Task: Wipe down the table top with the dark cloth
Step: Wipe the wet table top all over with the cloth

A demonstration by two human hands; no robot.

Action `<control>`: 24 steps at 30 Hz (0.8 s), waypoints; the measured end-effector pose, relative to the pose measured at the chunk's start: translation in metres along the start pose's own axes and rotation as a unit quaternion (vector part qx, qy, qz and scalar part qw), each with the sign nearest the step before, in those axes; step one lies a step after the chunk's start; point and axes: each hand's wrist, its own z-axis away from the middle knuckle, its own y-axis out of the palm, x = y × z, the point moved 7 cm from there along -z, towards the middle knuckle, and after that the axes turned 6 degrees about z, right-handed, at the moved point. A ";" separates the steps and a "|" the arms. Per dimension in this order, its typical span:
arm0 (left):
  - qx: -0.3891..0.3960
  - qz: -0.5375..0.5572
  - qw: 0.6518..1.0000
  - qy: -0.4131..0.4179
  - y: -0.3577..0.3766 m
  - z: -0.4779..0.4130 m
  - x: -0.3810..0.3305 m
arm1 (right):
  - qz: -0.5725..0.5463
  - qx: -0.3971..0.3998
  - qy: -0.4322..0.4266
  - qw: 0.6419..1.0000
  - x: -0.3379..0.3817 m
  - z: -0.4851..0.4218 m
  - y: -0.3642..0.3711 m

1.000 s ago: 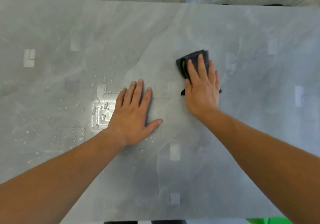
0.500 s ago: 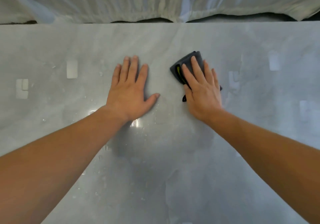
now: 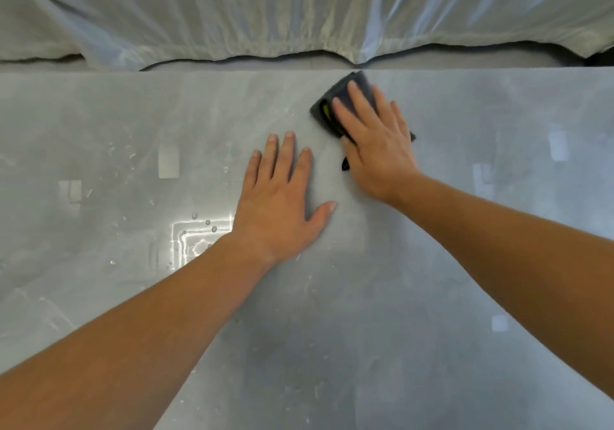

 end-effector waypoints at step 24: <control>-0.012 0.006 1.000 -0.026 -0.022 0.032 0.056 | 0.022 0.032 -0.128 0.991 0.078 0.005 0.012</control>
